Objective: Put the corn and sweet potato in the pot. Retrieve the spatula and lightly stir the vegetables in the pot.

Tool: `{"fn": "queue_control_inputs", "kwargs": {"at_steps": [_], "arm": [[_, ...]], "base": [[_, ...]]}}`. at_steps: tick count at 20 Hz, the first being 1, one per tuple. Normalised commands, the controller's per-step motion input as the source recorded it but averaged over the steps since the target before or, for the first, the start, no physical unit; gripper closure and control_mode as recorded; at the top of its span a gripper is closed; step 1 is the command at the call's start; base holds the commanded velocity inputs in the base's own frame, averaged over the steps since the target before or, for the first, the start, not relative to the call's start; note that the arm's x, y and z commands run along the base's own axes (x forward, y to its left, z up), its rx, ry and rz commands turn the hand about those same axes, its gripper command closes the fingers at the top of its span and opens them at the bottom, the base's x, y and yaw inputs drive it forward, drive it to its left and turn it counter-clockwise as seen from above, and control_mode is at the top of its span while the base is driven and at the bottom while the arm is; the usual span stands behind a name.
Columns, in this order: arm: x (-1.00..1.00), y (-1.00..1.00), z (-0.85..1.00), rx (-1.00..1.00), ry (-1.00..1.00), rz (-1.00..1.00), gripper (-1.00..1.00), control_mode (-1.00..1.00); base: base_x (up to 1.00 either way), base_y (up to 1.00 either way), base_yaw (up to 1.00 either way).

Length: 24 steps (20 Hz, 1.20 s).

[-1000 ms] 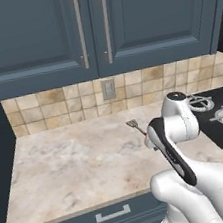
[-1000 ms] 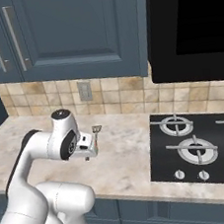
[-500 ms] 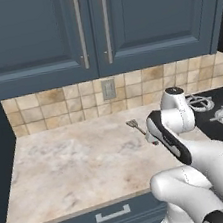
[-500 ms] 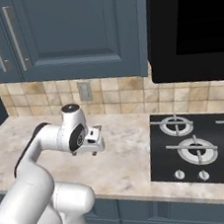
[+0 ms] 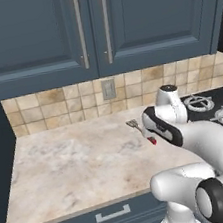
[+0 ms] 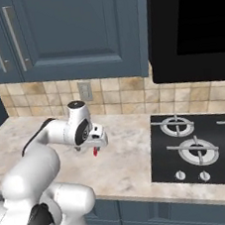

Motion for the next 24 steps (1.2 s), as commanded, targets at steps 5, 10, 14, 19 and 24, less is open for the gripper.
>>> {"fn": "queue_control_inputs", "kwargs": {"at_steps": [5, 10, 14, 19, 24], "arm": [[0.29, 0.00, -0.29, 0.00, 0.00, 0.00, -1.00, -1.00], [0.28, 0.00, -0.33, 0.00, 0.00, 0.00, -1.00, -1.00], [0.13, 0.00, -0.19, 0.00, 0.00, 0.00, -1.00, -1.00], [0.19, 0.00, -0.07, 0.00, 0.00, 0.00, -1.00, -1.00], [0.18, 0.00, -0.10, 0.00, 0.00, 0.00, -1.00, -1.00]], "base": [[0.00, 0.00, 0.00], [0.00, 0.00, 0.00], [0.00, 0.00, 0.00], [0.00, 0.00, 0.00], [0.00, 0.00, 0.00]]}}
